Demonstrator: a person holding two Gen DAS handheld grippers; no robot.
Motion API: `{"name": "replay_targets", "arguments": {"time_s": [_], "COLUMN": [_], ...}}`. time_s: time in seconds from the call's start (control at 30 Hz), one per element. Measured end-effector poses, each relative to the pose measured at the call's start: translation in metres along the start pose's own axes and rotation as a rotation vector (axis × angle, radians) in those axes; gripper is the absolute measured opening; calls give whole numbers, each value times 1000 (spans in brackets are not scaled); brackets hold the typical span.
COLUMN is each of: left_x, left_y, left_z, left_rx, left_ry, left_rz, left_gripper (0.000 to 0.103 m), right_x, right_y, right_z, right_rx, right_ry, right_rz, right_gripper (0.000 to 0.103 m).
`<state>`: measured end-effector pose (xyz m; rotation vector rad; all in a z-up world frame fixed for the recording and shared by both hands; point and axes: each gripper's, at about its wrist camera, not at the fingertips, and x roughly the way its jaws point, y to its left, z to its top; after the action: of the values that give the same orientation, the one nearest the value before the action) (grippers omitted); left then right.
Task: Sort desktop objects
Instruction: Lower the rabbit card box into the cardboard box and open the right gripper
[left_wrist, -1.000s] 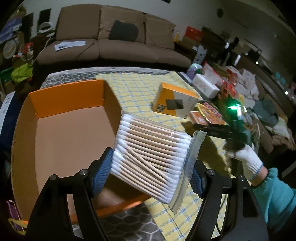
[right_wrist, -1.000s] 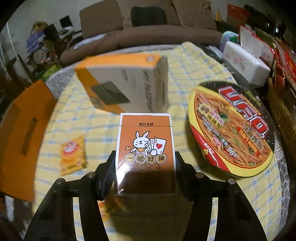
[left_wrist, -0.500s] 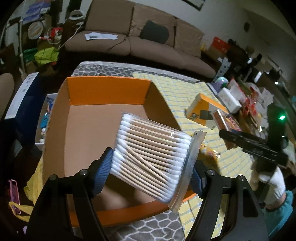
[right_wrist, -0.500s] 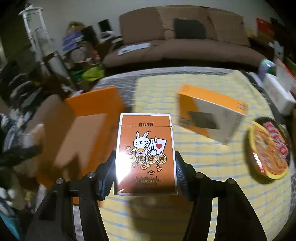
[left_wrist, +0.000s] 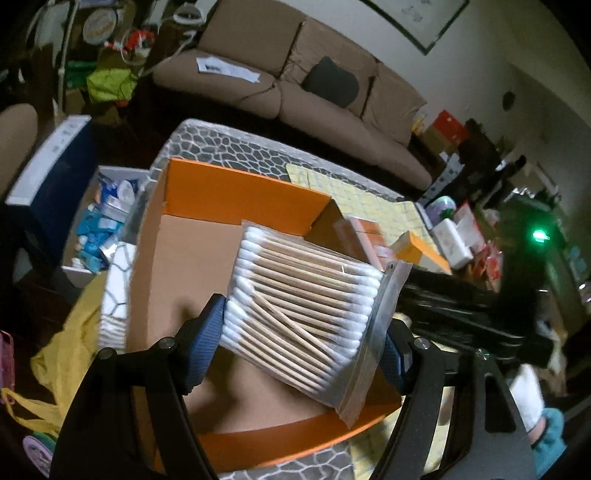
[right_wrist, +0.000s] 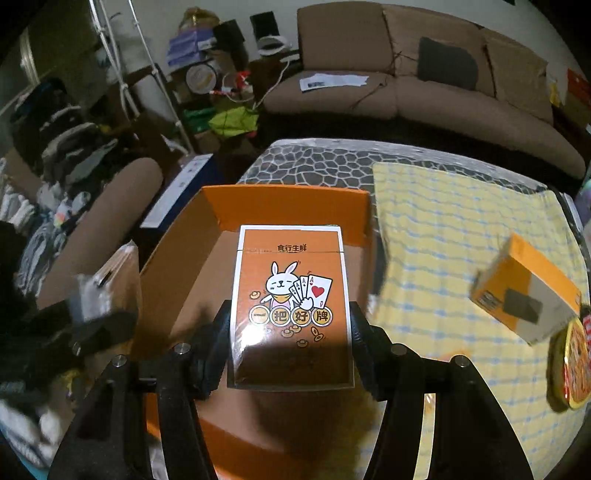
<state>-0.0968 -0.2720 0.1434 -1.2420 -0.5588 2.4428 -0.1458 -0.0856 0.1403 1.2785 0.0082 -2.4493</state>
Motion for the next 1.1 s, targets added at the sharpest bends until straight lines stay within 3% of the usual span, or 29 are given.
{"name": "replay_targets", "arguments": {"time_s": [0.33,0.6,1.1], "left_x": [3,0,4], "left_y": [29,63,63], "left_z": [24,25,25], "left_rx": [-59,-147,-144], "left_ry": [-23,-23,-8], "left_rz": [75,84,85], "left_gripper": [71,71,71], "right_x": [90,145,166], "right_y": [13,18,8], "right_z": [30,38,26], "right_rx": [94,80,101], "right_ry": [139,247,253], "right_rz": [-72,-223,-294], "right_gripper": [60,60,60]}}
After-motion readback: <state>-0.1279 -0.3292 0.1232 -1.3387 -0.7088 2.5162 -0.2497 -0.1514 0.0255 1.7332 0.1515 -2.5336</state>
